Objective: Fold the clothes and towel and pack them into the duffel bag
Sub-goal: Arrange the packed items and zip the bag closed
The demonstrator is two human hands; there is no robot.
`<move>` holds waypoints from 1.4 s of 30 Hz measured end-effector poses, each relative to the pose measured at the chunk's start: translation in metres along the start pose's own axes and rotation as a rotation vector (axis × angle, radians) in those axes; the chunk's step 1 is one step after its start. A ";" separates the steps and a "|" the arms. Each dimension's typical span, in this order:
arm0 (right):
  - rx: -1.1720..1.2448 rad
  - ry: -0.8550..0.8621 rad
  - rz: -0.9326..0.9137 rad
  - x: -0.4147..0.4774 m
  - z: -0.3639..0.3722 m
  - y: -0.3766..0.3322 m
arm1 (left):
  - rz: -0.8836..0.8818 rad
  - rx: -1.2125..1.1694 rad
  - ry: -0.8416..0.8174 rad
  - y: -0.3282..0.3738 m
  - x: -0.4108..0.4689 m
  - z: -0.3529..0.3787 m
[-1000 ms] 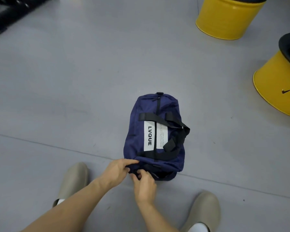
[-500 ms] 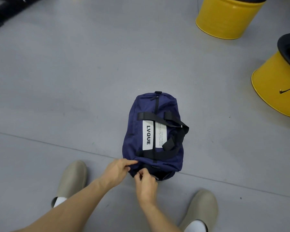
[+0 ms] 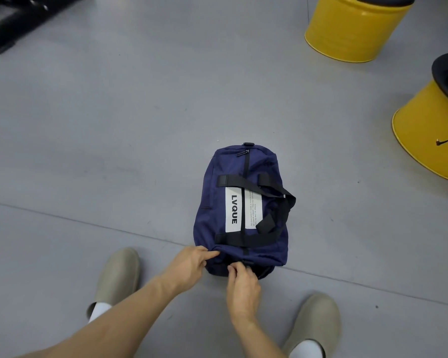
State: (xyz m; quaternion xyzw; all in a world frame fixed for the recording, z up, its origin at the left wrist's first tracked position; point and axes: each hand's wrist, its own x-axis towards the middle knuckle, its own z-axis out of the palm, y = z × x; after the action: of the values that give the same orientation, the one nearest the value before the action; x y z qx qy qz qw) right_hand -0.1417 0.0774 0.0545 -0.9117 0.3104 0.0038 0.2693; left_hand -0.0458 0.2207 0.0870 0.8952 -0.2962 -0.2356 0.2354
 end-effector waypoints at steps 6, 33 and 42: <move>0.010 0.081 0.034 -0.003 -0.001 0.009 | 0.012 0.270 -0.115 0.010 -0.005 -0.010; 0.035 0.210 0.397 0.036 -0.054 0.117 | -0.051 0.488 -0.194 0.019 -0.004 0.001; -0.090 0.028 0.295 0.071 -0.074 0.111 | -0.107 0.486 -0.250 0.027 -0.006 -0.006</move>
State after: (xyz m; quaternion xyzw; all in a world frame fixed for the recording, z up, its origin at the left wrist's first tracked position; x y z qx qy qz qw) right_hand -0.1589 -0.0730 0.0514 -0.8672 0.4443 0.0445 0.2206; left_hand -0.0579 0.2066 0.1082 0.9037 -0.3231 -0.2784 -0.0371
